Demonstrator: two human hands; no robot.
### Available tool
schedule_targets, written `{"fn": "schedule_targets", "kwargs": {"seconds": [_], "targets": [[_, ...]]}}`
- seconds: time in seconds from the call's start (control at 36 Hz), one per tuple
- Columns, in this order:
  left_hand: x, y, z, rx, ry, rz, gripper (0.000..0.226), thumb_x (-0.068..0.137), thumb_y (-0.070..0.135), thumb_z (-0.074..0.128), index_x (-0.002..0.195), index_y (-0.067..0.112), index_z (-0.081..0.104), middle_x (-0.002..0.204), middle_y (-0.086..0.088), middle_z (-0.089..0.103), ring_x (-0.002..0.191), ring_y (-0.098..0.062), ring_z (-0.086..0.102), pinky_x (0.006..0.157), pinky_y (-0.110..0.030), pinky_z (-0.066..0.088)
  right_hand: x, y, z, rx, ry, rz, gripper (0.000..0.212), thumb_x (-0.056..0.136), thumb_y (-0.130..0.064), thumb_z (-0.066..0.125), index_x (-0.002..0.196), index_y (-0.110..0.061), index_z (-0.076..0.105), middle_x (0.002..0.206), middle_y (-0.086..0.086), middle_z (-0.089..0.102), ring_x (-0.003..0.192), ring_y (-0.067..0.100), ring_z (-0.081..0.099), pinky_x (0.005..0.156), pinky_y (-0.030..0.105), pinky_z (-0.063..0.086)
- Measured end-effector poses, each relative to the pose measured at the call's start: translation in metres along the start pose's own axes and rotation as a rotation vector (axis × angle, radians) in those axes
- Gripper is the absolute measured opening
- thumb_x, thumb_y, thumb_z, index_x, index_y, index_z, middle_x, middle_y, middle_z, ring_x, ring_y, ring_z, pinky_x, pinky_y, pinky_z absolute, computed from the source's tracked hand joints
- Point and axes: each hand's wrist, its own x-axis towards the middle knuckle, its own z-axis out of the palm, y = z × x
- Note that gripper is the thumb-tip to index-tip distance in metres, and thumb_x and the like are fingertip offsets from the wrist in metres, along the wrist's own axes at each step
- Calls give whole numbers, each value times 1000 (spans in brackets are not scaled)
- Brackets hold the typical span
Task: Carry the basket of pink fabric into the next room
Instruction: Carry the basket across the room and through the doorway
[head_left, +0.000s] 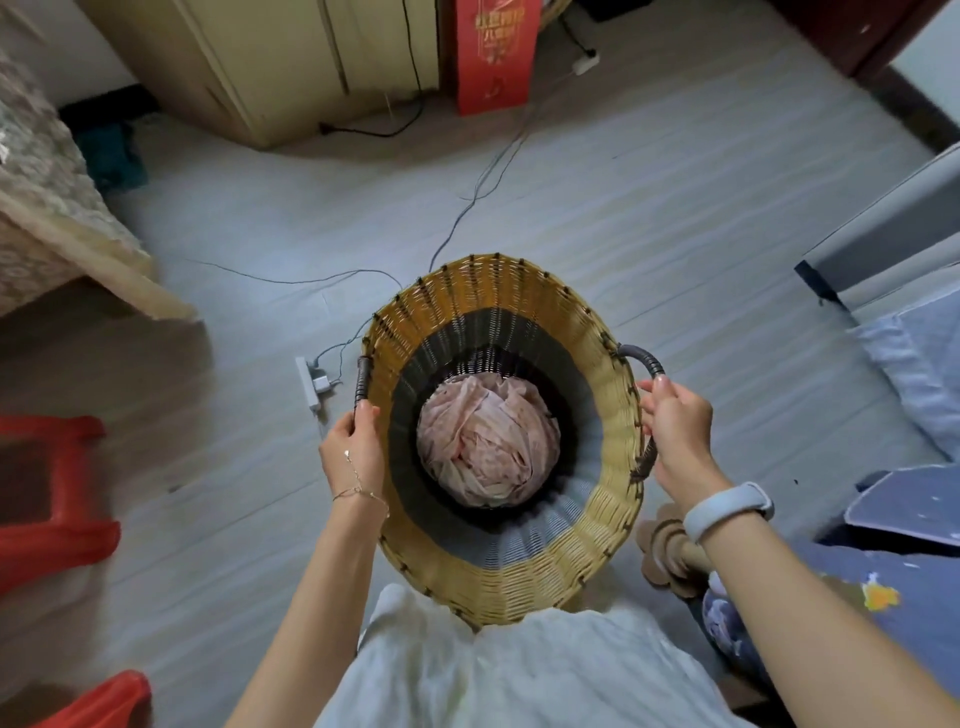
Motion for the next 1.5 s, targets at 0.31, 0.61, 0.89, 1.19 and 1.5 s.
{"fn": "schedule_targets", "kwargs": {"seconds": [0.31,0.61,0.89,1.19,1.5], "targets": [[78,96,121,77,-133,30,26,92,29,42,91,12,61,78,-4,55,84,-18,48,79,-29,38,114,-68,22,139,124,61,31,93,-19,37,67,-15,52,61,0,42,56,12,37,54,23,31],[146,214,298,214,-229,69,29,90,34,41,76,19,62,83,-6,58,87,-23,51,85,-37,46,283,-177,25,131,167,103,23,93,-19,37,90,-8,57,70,-1,51,64,10,45,60,21,38],[198,303,423,246,-329,114,30,91,33,41,67,18,52,77,-6,47,69,-16,41,57,-25,30,405,-254,35,224,279,100,23,93,-17,38,98,-6,58,66,-4,47,60,6,43,58,18,35],[287,411,568,310,-436,136,28,91,26,39,79,5,53,68,-8,41,63,-14,37,54,-26,27,541,-341,75,166,435,166,22,90,-18,39,84,-11,59,78,5,58,75,20,50,69,31,41],[335,508,703,386,-523,167,25,89,23,41,75,4,51,64,-3,36,59,-12,30,55,-28,24,659,-410,78,294,559,212,29,93,-16,40,100,1,62,64,-3,49,57,9,41,56,18,33]]}}
